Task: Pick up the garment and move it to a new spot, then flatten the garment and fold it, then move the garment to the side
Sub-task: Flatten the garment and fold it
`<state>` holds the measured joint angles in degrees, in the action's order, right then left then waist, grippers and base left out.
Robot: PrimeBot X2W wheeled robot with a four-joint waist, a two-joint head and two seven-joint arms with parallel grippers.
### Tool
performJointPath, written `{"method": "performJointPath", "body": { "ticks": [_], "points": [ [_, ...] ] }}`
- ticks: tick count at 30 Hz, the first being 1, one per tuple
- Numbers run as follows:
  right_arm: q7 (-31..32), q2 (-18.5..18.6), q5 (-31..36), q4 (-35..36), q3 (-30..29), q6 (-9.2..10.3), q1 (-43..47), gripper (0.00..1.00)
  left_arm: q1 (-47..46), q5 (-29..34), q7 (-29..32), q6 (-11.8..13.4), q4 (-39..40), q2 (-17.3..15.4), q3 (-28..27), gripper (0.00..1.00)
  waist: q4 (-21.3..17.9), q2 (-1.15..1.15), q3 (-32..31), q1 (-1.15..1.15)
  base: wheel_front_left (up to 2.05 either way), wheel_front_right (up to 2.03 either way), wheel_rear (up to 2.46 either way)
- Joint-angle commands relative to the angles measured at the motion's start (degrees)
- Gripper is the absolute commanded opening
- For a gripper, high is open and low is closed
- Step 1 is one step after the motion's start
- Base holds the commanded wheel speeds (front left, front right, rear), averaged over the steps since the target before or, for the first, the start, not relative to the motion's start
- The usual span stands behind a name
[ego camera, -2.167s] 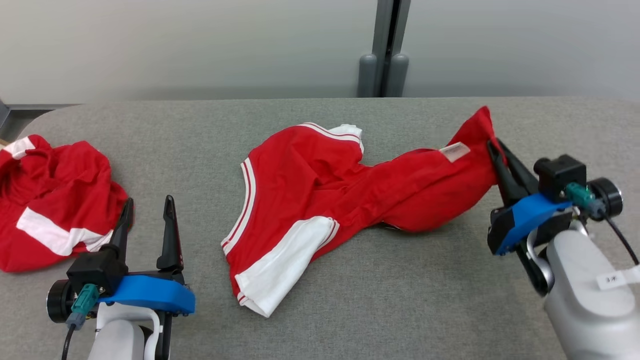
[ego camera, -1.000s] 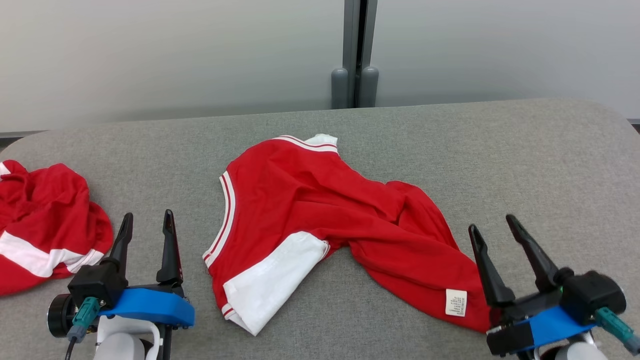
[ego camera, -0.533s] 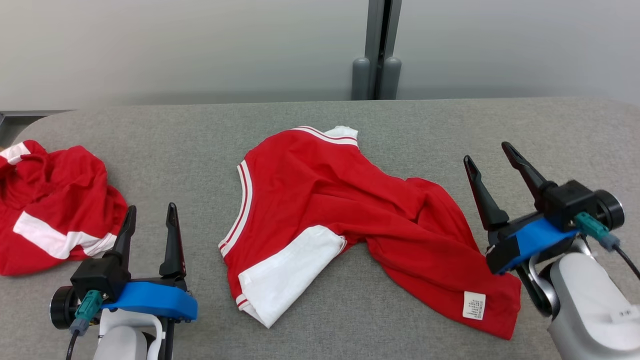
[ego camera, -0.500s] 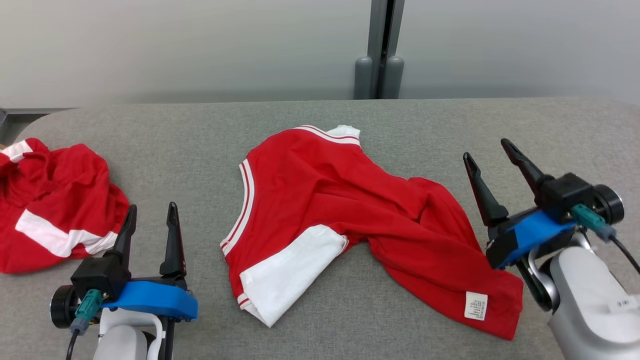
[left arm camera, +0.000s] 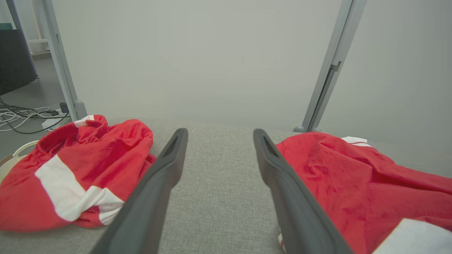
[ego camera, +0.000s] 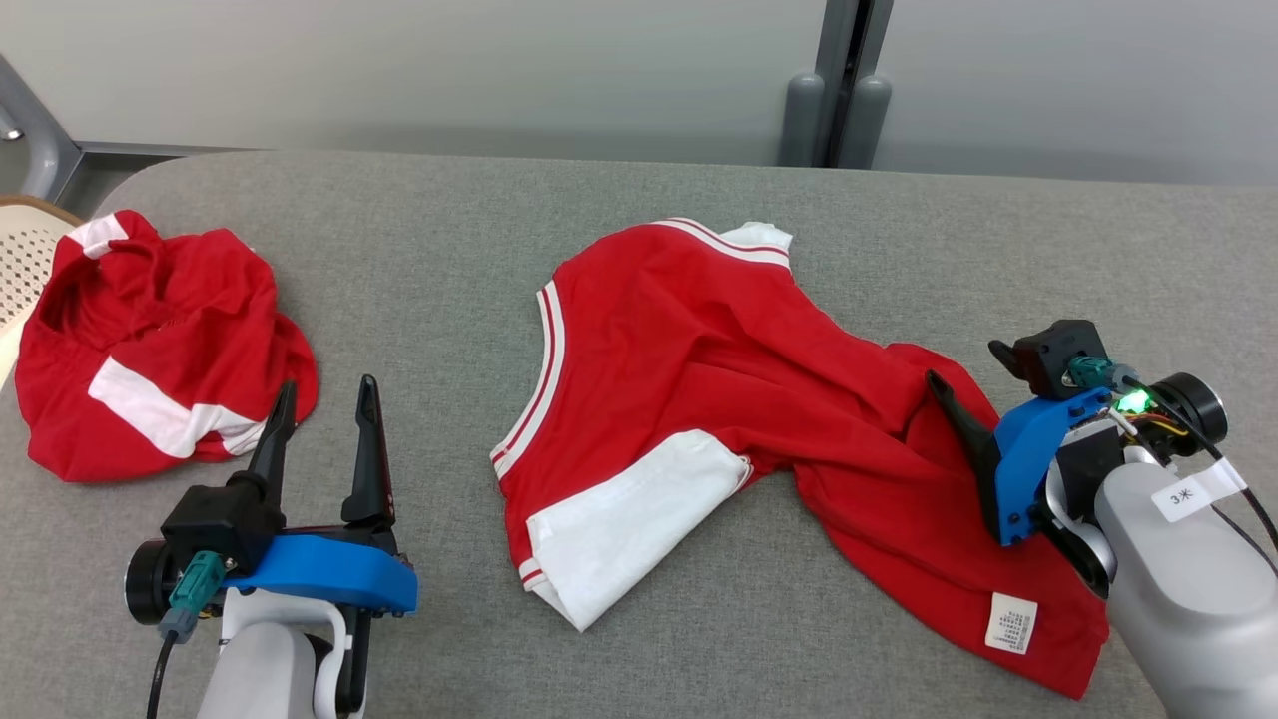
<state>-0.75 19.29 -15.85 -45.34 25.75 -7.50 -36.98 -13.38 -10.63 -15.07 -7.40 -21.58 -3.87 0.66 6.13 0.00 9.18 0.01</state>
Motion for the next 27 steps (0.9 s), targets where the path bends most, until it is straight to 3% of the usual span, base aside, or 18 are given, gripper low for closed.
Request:
{"method": "performJointPath", "body": {
  "ticks": [1,11,12,13,14,27],
  "points": [
    [0.57,0.67,-0.60,-0.89,0.91,0.01,-1.39,1.00,-1.12,-0.36,-0.15,-0.12,0.02,-0.01,0.08,1.00,0.40,0.00,0.37,-0.01,0.00,0.00,0.00],
    [7.34,0.98,-7.77,-9.53,10.66,0.01,-2.55,1.00,-1.62,-0.46,-0.15,-0.13,-0.38,0.44,0.50,1.00,1.20,0.00,1.03,-0.01,0.00,0.00,0.00],
    [7.33,0.75,-8.45,-9.86,11.15,0.01,-2.62,0.82,-1.60,-0.47,-0.15,-0.13,-0.44,0.48,0.42,1.00,1.20,0.00,1.00,-0.01,0.00,0.00,0.00],
    [7.38,0.52,-9.09,-10.08,11.83,0.01,-2.75,0.32,-1.57,-0.48,-0.15,-0.13,-0.48,0.49,0.35,1.00,1.17,0.00,0.98,-0.01,0.00,0.00,0.00],
    [7.08,0.28,-9.82,-10.08,12.43,0.00,-2.96,0.00,-1.56,-0.47,-0.15,-0.13,-0.51,0.51,0.25,1.00,1.09,0.00,0.95,-0.01,0.00,0.00,0.00],
    [-10.79,0.03,-12.23,-7.57,13.39,0.01,-3.79,0.00,1.19,-0.04,-0.15,-0.13,-0.15,0.08,-1.85,1.00,-2.69,0.00,-2.72,-0.01,0.00,0.00,0.00]
  ]
}}
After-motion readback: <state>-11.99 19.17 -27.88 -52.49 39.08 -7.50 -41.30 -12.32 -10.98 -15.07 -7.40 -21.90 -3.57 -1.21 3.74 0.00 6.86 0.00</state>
